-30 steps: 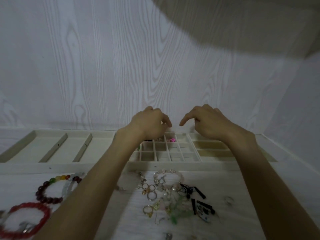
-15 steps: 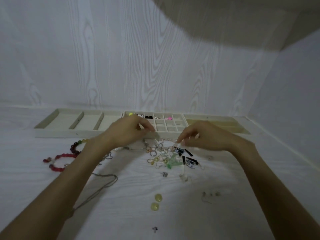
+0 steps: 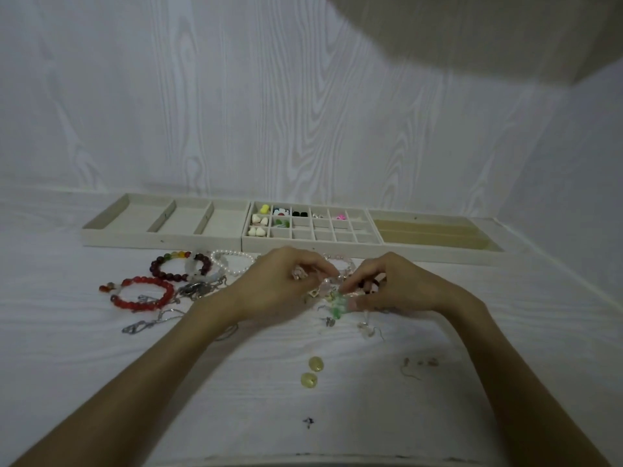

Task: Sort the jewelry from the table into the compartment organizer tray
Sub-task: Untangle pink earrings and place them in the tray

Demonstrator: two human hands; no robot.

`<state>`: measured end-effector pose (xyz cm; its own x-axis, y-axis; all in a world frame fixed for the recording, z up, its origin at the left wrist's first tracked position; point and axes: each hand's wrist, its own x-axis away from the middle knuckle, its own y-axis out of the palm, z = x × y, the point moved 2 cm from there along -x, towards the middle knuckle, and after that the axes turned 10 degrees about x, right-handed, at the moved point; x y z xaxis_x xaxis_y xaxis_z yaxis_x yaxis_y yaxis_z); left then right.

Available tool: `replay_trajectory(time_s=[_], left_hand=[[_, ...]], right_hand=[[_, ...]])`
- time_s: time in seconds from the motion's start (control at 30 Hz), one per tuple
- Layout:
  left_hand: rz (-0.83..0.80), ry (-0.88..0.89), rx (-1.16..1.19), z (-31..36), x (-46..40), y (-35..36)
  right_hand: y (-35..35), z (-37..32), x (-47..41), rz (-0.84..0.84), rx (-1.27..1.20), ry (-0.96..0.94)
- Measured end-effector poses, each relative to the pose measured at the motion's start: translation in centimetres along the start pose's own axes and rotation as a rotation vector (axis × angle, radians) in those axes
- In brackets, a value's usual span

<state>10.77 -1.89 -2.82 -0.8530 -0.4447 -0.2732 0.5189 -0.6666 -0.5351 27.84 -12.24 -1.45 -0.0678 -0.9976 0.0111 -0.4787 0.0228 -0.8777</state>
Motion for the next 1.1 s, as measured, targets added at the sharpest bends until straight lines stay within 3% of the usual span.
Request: replay_trajectory(time_s=[0.3,0.47,0.7,0.8,0.9,1.0,1.1], left_hand=[[0.012,-0.076,-0.128,-0.8,0.4,0.9],[0.100,-0.118,-0.188,-1.2,0.3,0.6],[0.095,-0.107,-0.164,-1.3,0.2,0.2],[0.129,-0.065,-0.023,-1.2,-0.1,0.0],[0.045,-0.044,0.175,-0.3,-0.1,0.3],[-0.015,-0.029,0.235,0.5,0.1,0.2],[0.065,-0.009,0.236,0.7,0.0,-0.9]], right_hand=[[1.3,0.2,-0.7,0.241,-0.062,0.003],[1.1,0.3,-0.4,0.159,0.022,-0.010],[0.8,0.4,-0.4,0.171,0.061,-0.030],[0.3,0.2,-0.2,0.185,-0.063,-0.013],[-0.1,-0.6,0.1,0.143,-0.304,-0.004],[-0.3,-1.5,0.1,0.136,-0.381,-0.031],[-0.9,-2.1,0.0,0.189,-0.400,-0.036]])
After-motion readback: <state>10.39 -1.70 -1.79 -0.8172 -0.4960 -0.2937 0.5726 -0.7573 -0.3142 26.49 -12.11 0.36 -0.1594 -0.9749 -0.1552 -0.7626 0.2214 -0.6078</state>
